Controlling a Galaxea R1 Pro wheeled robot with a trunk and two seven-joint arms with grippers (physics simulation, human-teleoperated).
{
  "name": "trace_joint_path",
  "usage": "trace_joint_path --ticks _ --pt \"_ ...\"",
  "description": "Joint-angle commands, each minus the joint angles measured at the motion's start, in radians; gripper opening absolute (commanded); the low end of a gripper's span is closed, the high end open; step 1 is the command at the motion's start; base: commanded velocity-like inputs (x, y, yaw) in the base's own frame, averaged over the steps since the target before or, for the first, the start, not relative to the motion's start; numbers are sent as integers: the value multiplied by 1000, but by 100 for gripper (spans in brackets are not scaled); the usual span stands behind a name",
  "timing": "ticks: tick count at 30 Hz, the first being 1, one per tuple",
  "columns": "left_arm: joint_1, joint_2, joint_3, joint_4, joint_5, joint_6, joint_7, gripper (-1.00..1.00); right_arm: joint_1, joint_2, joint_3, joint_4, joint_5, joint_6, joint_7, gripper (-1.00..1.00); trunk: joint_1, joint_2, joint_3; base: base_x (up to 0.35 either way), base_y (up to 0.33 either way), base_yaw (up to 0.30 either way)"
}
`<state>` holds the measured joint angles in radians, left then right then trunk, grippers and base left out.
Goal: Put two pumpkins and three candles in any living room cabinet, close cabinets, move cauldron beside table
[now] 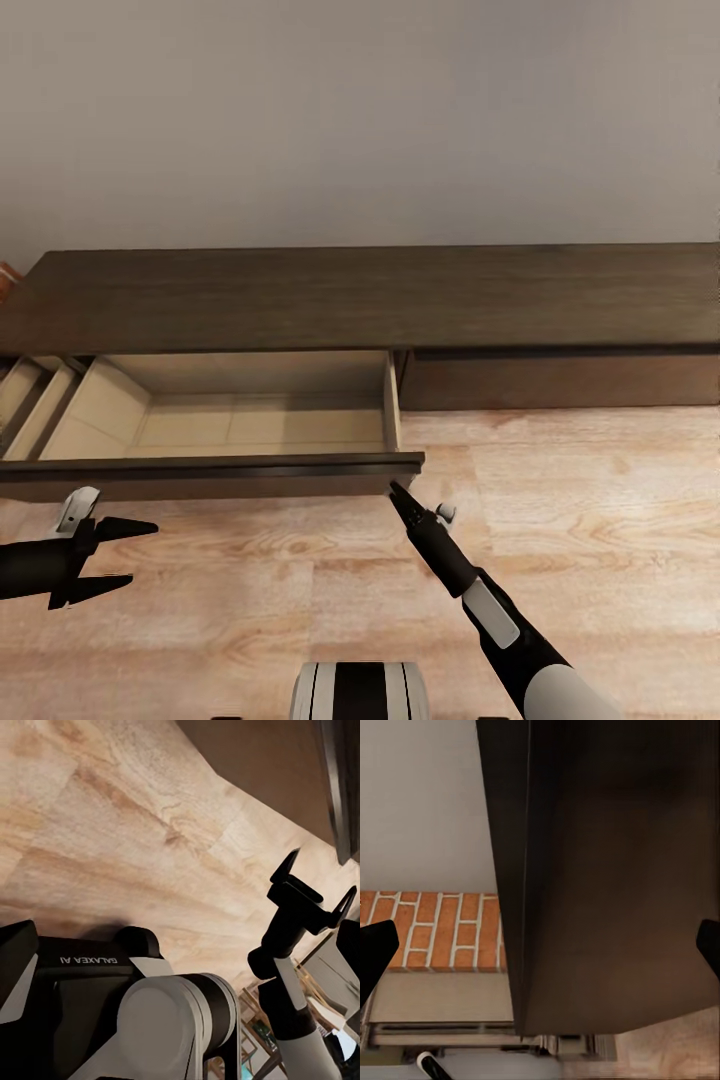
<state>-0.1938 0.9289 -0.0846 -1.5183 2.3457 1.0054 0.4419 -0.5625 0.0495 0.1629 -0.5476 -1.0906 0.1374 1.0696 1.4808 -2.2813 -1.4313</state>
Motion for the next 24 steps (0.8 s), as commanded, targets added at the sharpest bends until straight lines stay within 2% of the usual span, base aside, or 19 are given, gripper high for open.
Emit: trace_joint_path --ticks 1,6,13,16,22,24 --pt "-1 0 -1 0 11 0 9 100 -1 0 3 1 -11 12 2 100 0 0 0 -174 0 0" --pt "-1 -1 -1 0 11 -1 9 100 -1 0 3 1 -9 13 0 100 0 0 0 -144 -12 0" --pt "-1 -1 -1 5 11 -2 9 100 -1 0 3 3 -13 14 -7 100 0 0 0 -20 -9 0" --pt "-1 -1 -1 4 11 -2 9 100 -1 1 2 3 -19 16 -47 100 0 0 0 -2 -1 0" --pt "-1 -1 -1 4 11 -2 9 100 -1 1 1 3 -22 21 -100 100 -23 42 18 0 0 0" --pt "-1 -1 -1 4 11 -2 9 100 -1 1 0 4 -23 50 -105 100 -31 56 25 0 0 0"
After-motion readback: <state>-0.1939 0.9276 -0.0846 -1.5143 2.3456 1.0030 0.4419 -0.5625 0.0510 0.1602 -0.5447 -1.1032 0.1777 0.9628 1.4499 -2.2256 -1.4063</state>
